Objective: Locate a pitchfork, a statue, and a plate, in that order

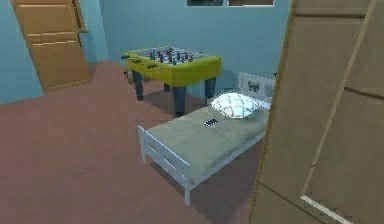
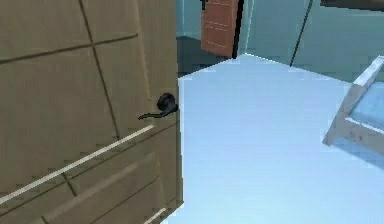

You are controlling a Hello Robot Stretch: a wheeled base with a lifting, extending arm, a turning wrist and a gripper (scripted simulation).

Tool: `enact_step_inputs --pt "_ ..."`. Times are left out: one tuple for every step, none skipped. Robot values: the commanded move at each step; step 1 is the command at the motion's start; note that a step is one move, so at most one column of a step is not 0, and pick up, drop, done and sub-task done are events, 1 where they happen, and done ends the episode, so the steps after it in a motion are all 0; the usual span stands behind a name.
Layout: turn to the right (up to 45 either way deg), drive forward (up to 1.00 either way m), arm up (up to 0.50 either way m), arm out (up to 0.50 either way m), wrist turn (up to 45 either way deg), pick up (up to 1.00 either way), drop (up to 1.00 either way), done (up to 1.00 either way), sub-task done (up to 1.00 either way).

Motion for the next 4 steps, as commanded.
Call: enact_step_inputs --pt "39.0 0.00 0.00 0.00 0.0 0.00 0.00 0.00 0.00" --pt "0.0 0.05 0.00 0.00 0.0 0.00 0.00 0.00 0.00" --pt "-45.0 0.00 0.00 0.00 0.0 0.00 0.00 0.00 0.00" --pt "-18.0 0.00 0.00 0.00 0.0 0.00 0.00 0.00 0.00"
